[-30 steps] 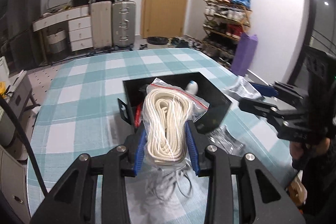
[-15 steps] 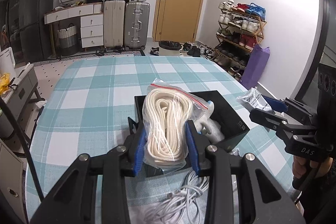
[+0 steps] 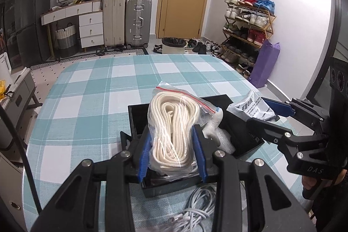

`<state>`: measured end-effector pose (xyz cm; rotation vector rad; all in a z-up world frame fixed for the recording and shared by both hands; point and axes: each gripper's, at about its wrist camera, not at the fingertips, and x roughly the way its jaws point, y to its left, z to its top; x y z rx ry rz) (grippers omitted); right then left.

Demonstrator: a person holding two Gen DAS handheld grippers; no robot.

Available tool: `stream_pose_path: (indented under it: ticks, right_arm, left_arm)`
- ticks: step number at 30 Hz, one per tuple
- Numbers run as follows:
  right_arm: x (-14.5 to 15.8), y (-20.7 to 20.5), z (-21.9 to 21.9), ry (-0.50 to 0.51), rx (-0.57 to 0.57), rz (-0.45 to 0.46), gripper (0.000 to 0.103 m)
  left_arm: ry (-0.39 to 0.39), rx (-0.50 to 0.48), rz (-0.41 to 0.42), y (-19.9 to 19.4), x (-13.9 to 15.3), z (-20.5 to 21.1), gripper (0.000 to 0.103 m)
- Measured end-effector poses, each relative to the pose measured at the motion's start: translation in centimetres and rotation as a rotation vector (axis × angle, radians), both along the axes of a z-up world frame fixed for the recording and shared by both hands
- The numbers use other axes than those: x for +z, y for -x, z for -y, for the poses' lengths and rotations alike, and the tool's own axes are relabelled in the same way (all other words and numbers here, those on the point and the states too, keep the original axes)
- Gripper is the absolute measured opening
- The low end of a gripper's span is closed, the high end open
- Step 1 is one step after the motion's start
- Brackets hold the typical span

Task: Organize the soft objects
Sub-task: 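Lift the bagged rope and sachet and lower both into the black box, then open both grippers to release the rope and sachet and withdraw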

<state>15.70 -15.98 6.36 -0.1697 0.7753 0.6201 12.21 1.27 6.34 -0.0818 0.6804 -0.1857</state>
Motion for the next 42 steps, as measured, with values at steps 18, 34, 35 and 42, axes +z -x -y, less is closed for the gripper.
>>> stream_pose_path:
  ticks: [18,34,35,42]
  right_arm:
    - [-2.2,-1.5,-1.8,0.080,0.058,-0.022,0.054]
    - [-4.3,-1.7,-3.6,0.175,0.139,-0.018,0.056]
    - [-4.3,-1.7,-3.7,0.181,0.137,-0.013,0.057]
    - [-3.9,-1.6,-3.3,0.189,0.117,0.002,0.072]
  left_arm:
    - [-0.013,-0.002,-0.037,-2.2,-1.5,0.7,0.035]
    - [-0.052,-0.009,-0.056,-3.2,-2.4,1.2,0.035]
    - [-0.055,-0.011,-0.055,-3.2,-2.5,1.3,0.035]
    - [-0.054,-0.018,-0.056,-3.3,-2.5,1.5,0.040]
